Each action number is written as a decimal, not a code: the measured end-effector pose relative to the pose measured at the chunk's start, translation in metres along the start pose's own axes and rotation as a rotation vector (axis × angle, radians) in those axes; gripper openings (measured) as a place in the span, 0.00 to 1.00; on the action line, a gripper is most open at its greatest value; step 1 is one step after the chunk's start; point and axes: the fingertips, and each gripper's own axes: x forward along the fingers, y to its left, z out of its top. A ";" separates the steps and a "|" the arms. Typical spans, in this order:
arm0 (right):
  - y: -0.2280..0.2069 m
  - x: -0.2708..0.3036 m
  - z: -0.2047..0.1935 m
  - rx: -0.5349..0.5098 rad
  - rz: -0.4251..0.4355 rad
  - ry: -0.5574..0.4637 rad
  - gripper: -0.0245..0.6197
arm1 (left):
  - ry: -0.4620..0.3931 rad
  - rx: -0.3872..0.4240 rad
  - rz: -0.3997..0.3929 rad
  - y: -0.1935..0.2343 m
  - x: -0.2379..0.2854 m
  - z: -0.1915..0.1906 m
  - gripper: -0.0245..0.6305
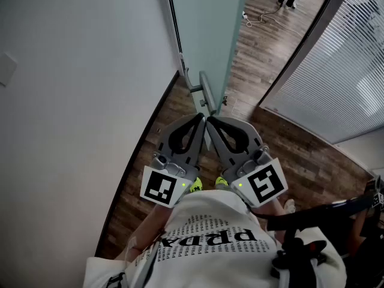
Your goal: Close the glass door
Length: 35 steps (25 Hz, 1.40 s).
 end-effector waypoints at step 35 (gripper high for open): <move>-0.086 0.007 0.016 -0.184 -0.412 0.005 0.15 | 0.075 0.059 -0.140 -0.026 0.007 -0.008 0.03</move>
